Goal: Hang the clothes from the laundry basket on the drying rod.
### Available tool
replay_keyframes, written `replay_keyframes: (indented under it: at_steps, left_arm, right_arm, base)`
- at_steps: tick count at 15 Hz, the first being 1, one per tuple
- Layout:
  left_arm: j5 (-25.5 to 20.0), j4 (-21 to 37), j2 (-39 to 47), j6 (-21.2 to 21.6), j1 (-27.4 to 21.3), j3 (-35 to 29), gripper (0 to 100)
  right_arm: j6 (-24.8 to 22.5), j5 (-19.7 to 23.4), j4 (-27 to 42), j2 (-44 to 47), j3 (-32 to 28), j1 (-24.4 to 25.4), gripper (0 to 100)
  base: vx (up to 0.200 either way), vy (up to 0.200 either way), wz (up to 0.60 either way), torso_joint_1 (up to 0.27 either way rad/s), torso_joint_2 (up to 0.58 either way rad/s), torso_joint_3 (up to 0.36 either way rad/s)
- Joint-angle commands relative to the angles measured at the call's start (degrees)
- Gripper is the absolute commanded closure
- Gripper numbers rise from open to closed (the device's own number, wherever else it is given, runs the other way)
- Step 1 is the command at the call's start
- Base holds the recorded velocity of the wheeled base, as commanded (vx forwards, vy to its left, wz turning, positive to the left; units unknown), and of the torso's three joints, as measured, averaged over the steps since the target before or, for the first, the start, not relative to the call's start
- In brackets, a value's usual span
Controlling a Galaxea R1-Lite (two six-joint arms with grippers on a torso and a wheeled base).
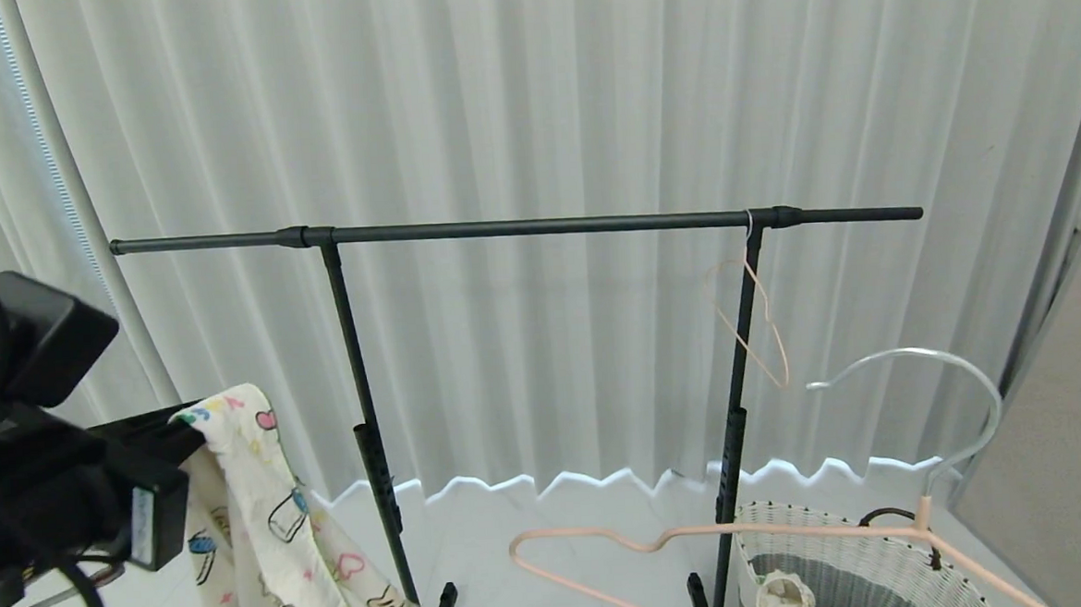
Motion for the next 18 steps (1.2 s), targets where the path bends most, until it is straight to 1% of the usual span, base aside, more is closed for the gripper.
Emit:
replay_keyframes:
  at_steps: [1,3,5,6,7,9,10,11,14,16,18]
  left_arm:
    - [4.63,-0.02,11.97,-9.41,-3.51,-6.64,100]
    - [10.16,-0.02,17.50,-15.65,-7.90,-9.80,100]
    - [14.65,0.07,21.63,-20.66,-11.86,-12.79,100]
    - [16.32,0.07,23.04,-21.63,-12.56,-13.67,100]
    - [17.90,0.07,24.01,-21.72,-12.74,-14.11,100]
    - [18.43,0.07,24.27,-22.24,-12.82,-14.55,100]
    - [18.43,0.07,24.27,-22.77,-12.91,-14.81,100]
    - [18.51,0.07,24.45,-24.09,-12.91,-15.34,100]
    - [18.87,0.07,24.71,-26.64,-13.70,-15.42,100]
    - [19.74,0.07,25.06,-26.81,-13.79,-15.42,100]
    - [20.18,0.07,25.24,-26.90,-13.79,-15.42,100]
  right_arm:
    - [0.71,-0.01,0.01,2.89,-1.18,2.52,100]
    - [1.50,-0.01,-0.07,5.26,-3.29,2.87,100]
    - [2.47,-0.28,-1.48,8.34,-4.69,2.96,100]
    - [3.00,-0.98,-3.33,10.18,-4.78,2.96,100]
    - [3.70,-2.30,-5.52,12.29,-4.78,2.96,100]
    - [5.02,-5.72,-8.42,15.90,-4.87,3.05,100]
    - [5.37,-6.25,-8.86,16.78,-4.87,3.13,100]
    - [6.87,-6.69,-10.09,18.09,-5.66,4.19,100]
    - [9.77,-6.78,-11.68,20.29,-7.86,6.12,100]
    - [10.29,-6.87,-14.84,22.05,-8.21,6.21,100]
    - [10.29,-8.36,-16.33,23.63,-8.47,6.47,100]
  base:
    - [0.000,0.000,0.00,0.000,0.00,0.000]
    - [0.000,0.000,0.00,0.000,0.00,0.000]
    - [0.000,0.000,0.00,0.000,0.00,0.000]
    - [0.000,0.000,0.00,0.000,0.00,0.000]
    - [0.000,0.000,0.00,0.000,0.00,0.000]
    - [0.000,0.000,0.00,0.000,0.00,0.000]
    - [0.000,0.000,0.00,0.000,0.00,0.000]
    - [0.000,0.000,0.00,0.000,0.00,0.000]
    - [0.000,0.000,0.00,0.000,0.00,0.000]
    - [0.000,0.000,0.00,0.000,0.00,0.000]
    - [0.000,0.000,0.00,0.000,0.00,0.000]
